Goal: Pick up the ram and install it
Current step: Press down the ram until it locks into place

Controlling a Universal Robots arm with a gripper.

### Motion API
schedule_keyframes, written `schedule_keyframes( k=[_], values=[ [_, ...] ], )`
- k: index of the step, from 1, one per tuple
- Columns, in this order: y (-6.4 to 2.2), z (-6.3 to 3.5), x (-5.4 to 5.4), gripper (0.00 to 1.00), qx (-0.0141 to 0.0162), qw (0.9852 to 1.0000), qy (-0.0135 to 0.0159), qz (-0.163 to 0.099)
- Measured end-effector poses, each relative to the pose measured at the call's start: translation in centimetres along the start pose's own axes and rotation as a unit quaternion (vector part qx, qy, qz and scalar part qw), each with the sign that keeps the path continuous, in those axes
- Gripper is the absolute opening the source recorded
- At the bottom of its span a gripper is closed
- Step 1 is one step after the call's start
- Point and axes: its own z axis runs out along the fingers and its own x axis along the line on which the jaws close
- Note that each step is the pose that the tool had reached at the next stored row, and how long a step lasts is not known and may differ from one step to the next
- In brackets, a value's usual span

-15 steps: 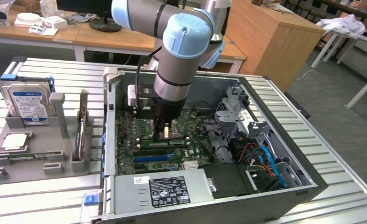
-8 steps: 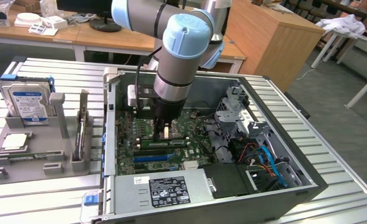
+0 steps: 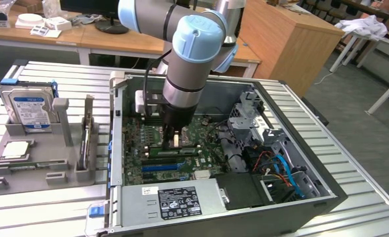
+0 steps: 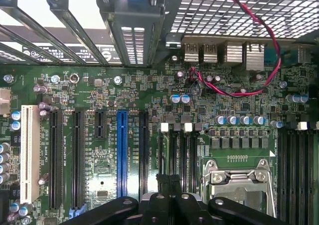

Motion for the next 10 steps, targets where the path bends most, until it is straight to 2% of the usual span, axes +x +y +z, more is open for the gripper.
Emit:
schedule_keyframes(
  k=[10],
  values=[
    [0.00, 0.11, 0.03, 0.11, -0.0001, 1.0000, 0.0001, 0.000]
  ],
)
